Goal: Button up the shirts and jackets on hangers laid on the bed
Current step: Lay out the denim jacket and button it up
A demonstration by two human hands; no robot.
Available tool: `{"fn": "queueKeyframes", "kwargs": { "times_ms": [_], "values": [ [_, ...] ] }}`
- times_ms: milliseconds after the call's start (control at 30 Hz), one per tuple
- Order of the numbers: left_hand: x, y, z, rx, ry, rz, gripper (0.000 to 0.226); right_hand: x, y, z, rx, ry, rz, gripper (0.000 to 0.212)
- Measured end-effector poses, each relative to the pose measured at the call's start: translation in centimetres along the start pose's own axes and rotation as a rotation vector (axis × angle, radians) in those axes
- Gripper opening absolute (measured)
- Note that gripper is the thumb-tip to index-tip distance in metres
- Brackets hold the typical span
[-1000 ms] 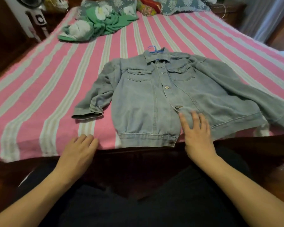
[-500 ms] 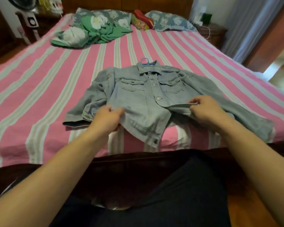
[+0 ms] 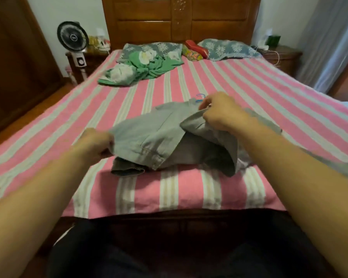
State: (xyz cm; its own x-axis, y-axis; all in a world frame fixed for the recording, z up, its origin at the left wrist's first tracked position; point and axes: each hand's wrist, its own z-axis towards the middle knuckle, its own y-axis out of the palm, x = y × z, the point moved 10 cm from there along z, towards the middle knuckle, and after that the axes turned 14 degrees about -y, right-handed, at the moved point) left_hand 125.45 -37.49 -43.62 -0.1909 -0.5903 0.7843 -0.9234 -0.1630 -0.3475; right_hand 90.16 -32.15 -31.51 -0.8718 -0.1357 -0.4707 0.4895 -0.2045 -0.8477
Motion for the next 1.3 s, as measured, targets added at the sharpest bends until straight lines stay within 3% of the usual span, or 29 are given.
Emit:
{"fn": "queueKeyframes", "kwargs": {
  "times_ms": [100, 200, 300, 367, 467, 533, 600, 667, 700, 767, 833, 867, 1000, 1100, 1200, 1300],
  "values": [
    [-4.5, -2.6, 1.4, 0.353, 0.226, 0.621, 0.050, 0.7, 8.6, -2.5, -0.157, -0.052, 0.204, 0.057],
    [-5.2, -1.7, -4.0, 0.533, 0.757, 0.612, 0.035, 3.6, 15.3, -7.6, -0.385, -0.069, 0.167, 0.080],
    [-7.0, 4.0, -9.9, 0.342, 1.246, 0.708, 0.024, 6.3, 16.4, -10.2, -0.276, -0.178, -0.027, 0.074],
    [-8.1, 7.9, -10.5, 0.260, 1.354, 0.904, 0.034, 6.2, 15.4, -10.7, -0.092, -0.277, -0.024, 0.069],
    [-7.3, 10.6, -9.5, 0.151, 1.293, 0.982, 0.051, 3.3, 16.4, -12.2, -0.085, -0.554, -0.129, 0.049],
    [-6.5, 11.3, -8.9, 0.048, 1.275, 0.978, 0.051, 2.8, 17.2, -12.6, -0.069, -0.581, -0.124, 0.033],
    [-6.4, 11.0, -8.5, 0.035, 1.252, 1.034, 0.055, 3.6, 15.7, -11.7, 0.039, -0.403, 0.066, 0.012],
    [-6.3, 9.4, -9.2, 0.162, 1.216, 0.969, 0.040, 5.8, 14.0, -10.8, 0.140, -0.139, 0.319, 0.028],
    [-6.2, 7.6, -9.5, 0.236, 1.110, 0.823, 0.023, 6.7, 13.1, -10.6, 0.201, -0.052, 0.436, 0.028],
    [-8.0, 3.5, -8.2, 0.258, 0.655, 0.427, 0.015, 6.6, 11.3, -10.2, 0.299, -0.006, 0.604, 0.019],
    [-12.2, 3.2, -6.5, 0.057, 0.161, 0.077, 0.018, 5.5, 10.3, -9.9, 0.316, -0.035, 0.661, 0.018],
    [-13.8, 4.2, -6.2, -0.052, -0.001, -0.064, 0.018, 4.8, 10.1, -9.8, 0.305, -0.053, 0.636, 0.017],
    [-15.2, 8.7, -6.8, -0.267, -0.310, -0.627, 0.012, 3.5, 10.9, -9.7, 0.280, -0.009, 0.638, 0.018],
    [-14.9, 11.4, -7.7, -0.306, -0.345, -0.630, 0.017, 3.6, 12.7, -9.9, 0.234, 0.072, 0.682, 0.019],
    [-13.5, 11.8, -8.0, -0.215, -0.161, -0.507, 0.014, 3.2, 13.5, -10.1, 0.184, 0.095, 0.740, 0.019],
    [-12.2, 11.4, -9.1, -0.190, -0.004, -0.623, 0.009, 3.2, 13.7, -10.1, 0.149, 0.096, 0.763, 0.019]
  ]
}}
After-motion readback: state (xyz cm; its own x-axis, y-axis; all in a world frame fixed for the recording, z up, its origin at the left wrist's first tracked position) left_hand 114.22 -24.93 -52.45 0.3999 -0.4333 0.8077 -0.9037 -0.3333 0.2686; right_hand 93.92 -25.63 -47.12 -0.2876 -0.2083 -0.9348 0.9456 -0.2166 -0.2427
